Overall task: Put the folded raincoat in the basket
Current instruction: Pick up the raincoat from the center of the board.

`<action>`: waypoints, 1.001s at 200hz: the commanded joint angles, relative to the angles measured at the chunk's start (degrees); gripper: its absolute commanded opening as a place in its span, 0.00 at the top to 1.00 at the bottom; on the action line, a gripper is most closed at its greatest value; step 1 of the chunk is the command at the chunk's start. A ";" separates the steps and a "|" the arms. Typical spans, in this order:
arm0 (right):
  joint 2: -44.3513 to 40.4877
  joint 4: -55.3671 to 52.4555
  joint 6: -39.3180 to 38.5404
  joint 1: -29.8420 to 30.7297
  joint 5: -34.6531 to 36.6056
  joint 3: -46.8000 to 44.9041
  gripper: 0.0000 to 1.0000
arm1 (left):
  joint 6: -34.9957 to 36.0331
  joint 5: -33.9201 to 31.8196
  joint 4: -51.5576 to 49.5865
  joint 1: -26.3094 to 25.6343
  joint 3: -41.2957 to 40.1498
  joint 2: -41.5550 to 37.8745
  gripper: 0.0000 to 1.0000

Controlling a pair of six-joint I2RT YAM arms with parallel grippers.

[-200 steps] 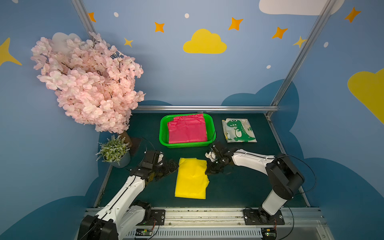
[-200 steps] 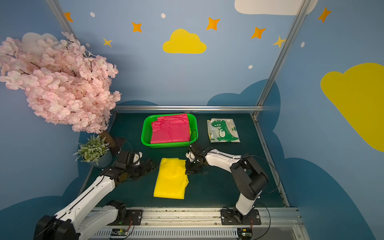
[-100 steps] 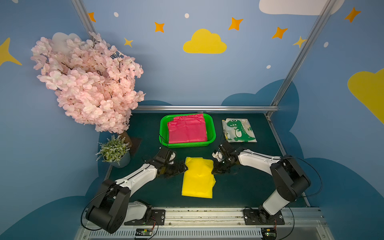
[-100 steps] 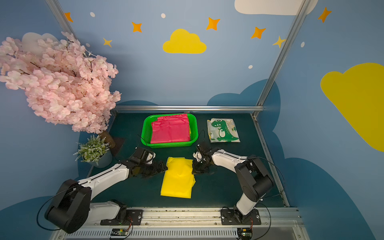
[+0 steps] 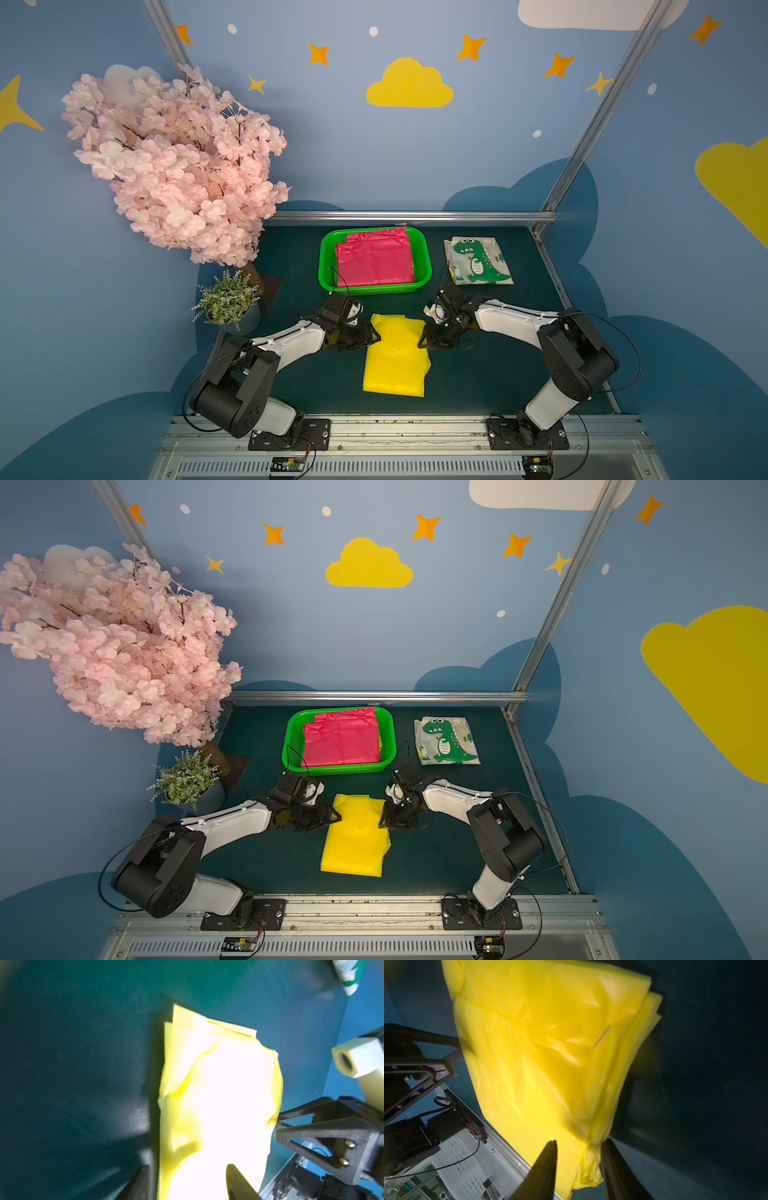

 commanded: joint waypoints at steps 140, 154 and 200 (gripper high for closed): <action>-4.78 0.37 2.18 0.07 -2.91 -2.35 1.00 | -1.91 2.03 -1.15 -2.82 -1.56 -8.62 0.98; -6.94 -0.38 2.71 0.32 -3.10 -2.46 1.00 | -2.21 1.92 -2.59 -3.02 -1.32 -11.17 0.98; -14.40 -4.66 3.77 0.69 -2.75 -1.13 1.00 | -3.94 1.53 -5.76 -3.20 0.49 -17.95 0.98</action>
